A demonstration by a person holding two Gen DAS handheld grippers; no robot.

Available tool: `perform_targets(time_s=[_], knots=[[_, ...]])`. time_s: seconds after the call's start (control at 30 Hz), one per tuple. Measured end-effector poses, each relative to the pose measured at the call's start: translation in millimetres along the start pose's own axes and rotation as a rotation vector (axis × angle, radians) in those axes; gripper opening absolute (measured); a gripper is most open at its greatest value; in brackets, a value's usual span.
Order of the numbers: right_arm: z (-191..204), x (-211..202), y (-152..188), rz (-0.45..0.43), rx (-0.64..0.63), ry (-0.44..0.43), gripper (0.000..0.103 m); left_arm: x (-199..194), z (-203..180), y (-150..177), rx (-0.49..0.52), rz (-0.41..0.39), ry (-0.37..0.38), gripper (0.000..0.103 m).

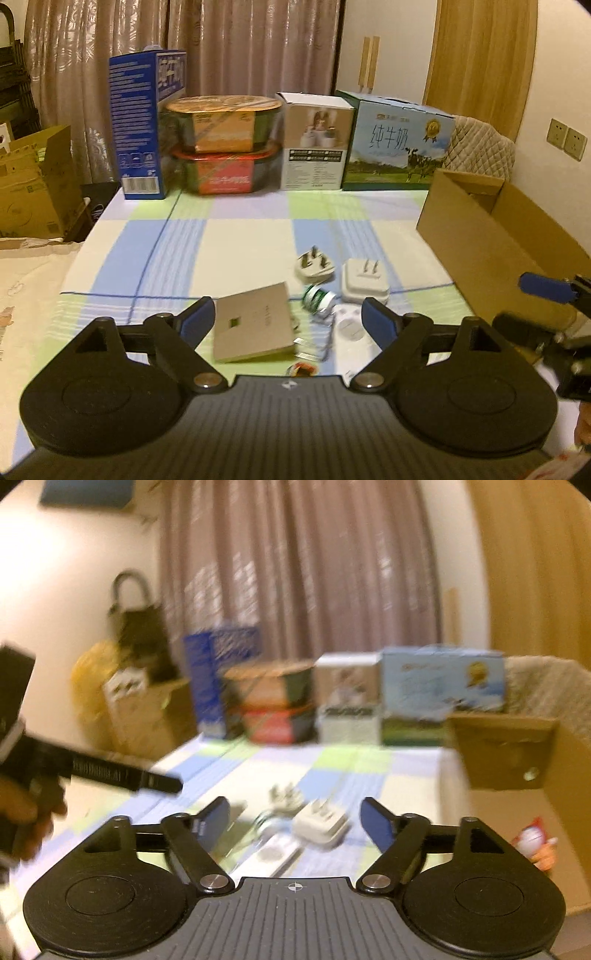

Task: Organize rigid objects
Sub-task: 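Move both grippers back over the table objects, then grasp the floss pick box with the right gripper while the left gripper grasps the toy car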

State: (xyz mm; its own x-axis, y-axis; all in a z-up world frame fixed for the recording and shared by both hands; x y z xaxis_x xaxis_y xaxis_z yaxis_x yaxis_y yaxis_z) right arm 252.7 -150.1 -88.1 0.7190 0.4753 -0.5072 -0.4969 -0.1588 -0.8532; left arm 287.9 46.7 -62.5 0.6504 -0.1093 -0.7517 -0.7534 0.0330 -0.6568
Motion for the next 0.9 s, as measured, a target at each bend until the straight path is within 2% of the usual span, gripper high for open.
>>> perform_targets(time_s=[0.2, 0.3, 0.4, 0.57, 0.8, 0.9], knots=[[6, 39, 21, 0.178, -0.003, -0.042, 0.094, 10, 23, 32, 0.046, 0.059, 0.003, 0.091], [4, 52, 31, 0.244, 0.014, -0.041, 0.097, 24, 26, 36, 0.065, 0.089, 0.026, 0.097], [5, 61, 39, 0.275, -0.027, -0.028, 0.101, 41, 24, 36, 0.091, 0.112, 0.05, 0.1], [3, 71, 49, 0.321, -0.122, -0.022, 0.101, 57, 25, 41, 0.139, 0.157, 0.035, 0.102], [-5, 99, 61, 0.411, -0.12, -0.048, 0.101, 63, 30, 48, 0.174, 0.198, 0.01, 0.102], [-6, 111, 63, 0.435, -0.136, -0.032, 0.101, 67, 29, 49, 0.166, 0.215, 0.021, 0.102]])
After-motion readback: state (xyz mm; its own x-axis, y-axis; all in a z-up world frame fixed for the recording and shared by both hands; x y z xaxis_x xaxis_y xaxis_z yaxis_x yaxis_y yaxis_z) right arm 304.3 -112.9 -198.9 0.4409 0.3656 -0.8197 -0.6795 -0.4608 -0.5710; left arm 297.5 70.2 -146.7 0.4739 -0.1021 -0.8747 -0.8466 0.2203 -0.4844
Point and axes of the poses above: each gripper's, at about its wrist camera, not at the fingertips, and x roughly the way its jaws point, z to its left, y to its underside, the point moved 9 cm from there along x, roughly the way its jaws point, and after that the axes turned 12 degrees about z, right-handed, at the moved point
